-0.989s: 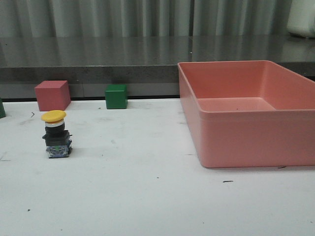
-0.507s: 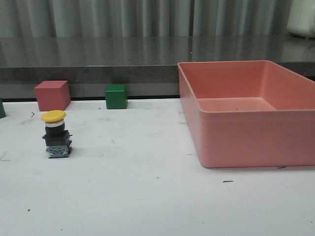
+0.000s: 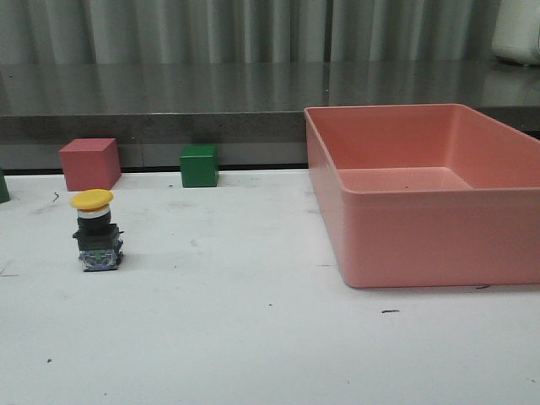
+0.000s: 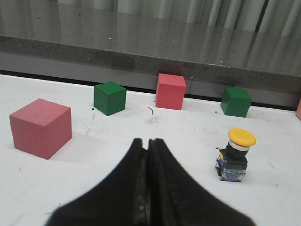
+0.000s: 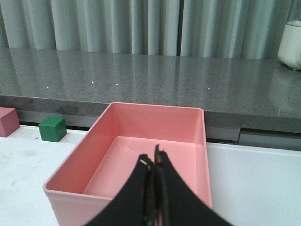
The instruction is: Place and stand button with both arms
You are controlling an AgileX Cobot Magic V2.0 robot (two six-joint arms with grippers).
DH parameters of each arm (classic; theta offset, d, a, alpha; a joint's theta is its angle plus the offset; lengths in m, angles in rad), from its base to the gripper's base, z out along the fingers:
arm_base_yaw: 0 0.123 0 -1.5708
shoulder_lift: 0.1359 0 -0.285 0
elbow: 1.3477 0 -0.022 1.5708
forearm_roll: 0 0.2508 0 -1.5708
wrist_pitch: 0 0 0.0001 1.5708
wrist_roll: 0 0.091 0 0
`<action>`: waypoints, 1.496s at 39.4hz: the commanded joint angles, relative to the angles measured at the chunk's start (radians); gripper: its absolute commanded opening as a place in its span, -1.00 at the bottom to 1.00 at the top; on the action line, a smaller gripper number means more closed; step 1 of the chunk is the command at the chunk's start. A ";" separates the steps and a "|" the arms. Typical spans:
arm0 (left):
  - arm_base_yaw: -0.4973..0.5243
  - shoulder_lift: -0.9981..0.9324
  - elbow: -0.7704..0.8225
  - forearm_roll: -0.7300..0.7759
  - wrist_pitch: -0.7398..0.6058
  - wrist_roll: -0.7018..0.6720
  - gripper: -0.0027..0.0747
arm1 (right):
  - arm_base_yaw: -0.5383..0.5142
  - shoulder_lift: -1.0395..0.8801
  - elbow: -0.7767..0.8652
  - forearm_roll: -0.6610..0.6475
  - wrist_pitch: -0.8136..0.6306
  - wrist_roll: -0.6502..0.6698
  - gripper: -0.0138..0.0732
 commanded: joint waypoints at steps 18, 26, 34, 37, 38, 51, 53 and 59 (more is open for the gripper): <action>0.000 -0.022 0.015 -0.008 -0.086 -0.006 -0.98 | -0.160 -0.143 0.277 0.018 -0.079 -0.009 -0.82; 0.000 -0.022 0.015 -0.008 -0.086 -0.006 -0.98 | -0.160 -0.206 0.306 0.041 -0.001 -0.009 -0.82; 0.000 -0.021 0.015 -0.008 -0.086 -0.006 -0.98 | -0.160 -0.205 0.306 0.041 -0.001 -0.009 -0.82; 0.000 -0.021 0.015 -0.008 -0.086 -0.006 -0.98 | -0.160 -0.205 0.306 0.041 -0.001 -0.009 -0.82; 0.000 -0.021 0.015 -0.008 -0.086 -0.006 -0.98 | -0.160 -0.205 0.306 0.041 -0.001 -0.009 -0.82; 0.000 -0.021 0.015 -0.008 -0.086 -0.006 -0.98 | -0.160 -0.205 0.306 0.041 -0.001 -0.009 -0.82; 0.000 -0.021 0.015 -0.008 -0.086 -0.006 -0.98 | -0.160 -0.205 0.306 0.041 -0.001 -0.009 -0.82; 0.000 -0.021 0.015 -0.008 -0.086 -0.006 -0.98 | -0.160 -0.205 0.306 0.041 -0.001 -0.009 -0.82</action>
